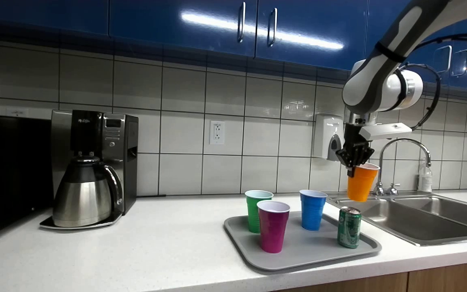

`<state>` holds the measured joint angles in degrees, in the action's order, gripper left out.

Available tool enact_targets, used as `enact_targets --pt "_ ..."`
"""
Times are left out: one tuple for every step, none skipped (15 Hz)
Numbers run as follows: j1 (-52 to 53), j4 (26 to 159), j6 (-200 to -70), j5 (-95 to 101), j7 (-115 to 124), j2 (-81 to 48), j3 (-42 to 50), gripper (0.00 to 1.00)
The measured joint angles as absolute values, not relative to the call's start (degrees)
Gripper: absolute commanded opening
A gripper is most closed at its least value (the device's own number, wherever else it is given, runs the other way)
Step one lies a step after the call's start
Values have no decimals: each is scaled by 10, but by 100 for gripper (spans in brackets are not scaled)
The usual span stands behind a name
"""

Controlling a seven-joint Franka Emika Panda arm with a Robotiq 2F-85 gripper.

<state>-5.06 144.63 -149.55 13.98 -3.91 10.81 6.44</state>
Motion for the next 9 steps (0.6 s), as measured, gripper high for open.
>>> enact_targets --pt "-50 1454 -1495 140 -39 118 58 1" --pt "-49 1460 -1494 140 -39 126 53 1" --pt "-48 1465 -1494 140 -39 133 48 1" --pt "-46 1469 -1494 139 -39 140 44 1" --pt "-43 1472 -1494 139 -39 146 41 1" --pt "-41 1475 -1494 139 -39 151 36 1" --pt "-38 1477 -1493 138 -39 154 33 1" --pt "-35 1479 -1493 138 -39 157 30 1" --pt "-30 1481 -1493 135 -39 159 28 1"
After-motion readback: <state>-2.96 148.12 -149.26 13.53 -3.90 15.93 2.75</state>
